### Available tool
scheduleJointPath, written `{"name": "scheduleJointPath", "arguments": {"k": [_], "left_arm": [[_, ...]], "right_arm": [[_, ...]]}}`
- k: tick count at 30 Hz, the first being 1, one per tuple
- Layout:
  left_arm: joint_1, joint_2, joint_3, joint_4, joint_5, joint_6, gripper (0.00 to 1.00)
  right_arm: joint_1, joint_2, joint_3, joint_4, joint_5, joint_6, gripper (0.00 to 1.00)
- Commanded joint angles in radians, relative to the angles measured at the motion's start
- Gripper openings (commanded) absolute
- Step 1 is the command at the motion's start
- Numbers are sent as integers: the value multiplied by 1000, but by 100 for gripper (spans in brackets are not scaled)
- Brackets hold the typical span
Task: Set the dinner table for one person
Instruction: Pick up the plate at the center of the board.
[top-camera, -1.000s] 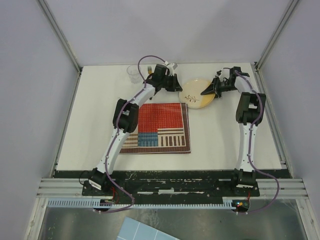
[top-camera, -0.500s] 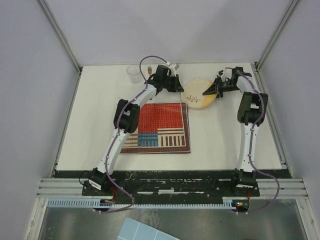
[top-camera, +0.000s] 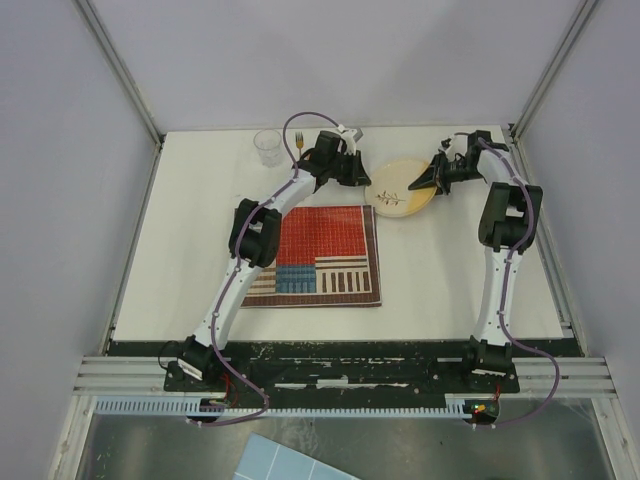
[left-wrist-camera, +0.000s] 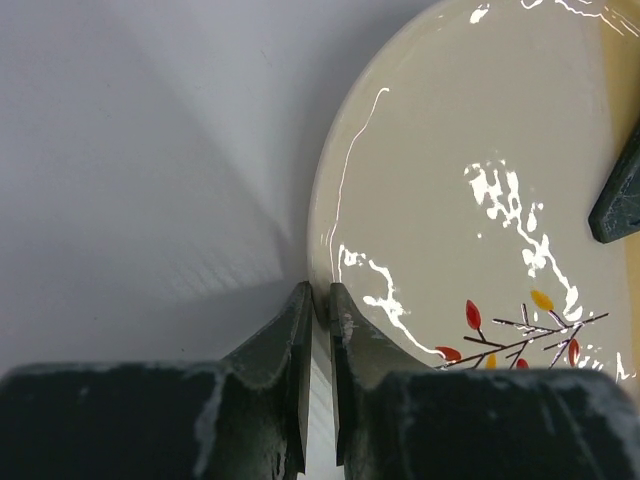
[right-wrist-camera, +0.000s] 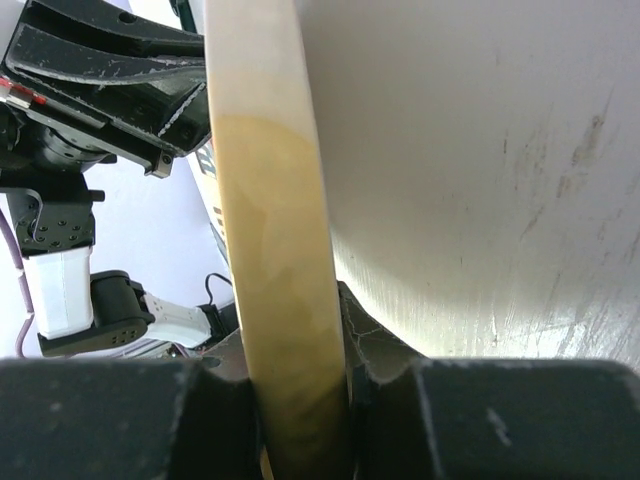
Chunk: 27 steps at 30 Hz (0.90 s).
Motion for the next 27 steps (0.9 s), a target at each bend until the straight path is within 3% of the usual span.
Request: {"name": "scheduleJointPath", "arguments": {"k": [1, 23, 27], "left_arm": [[-27, -52, 0, -68, 78, 30, 17], [54, -103, -55, -47, 111, -2, 18], [78, -112, -57, -38, 138, -15, 23]], "right_arm": [[-22, -78, 33, 128, 140, 44, 2], [-57, -144, -30, 186, 86, 103, 2], [-57, -148, -30, 182, 65, 110, 2]]}}
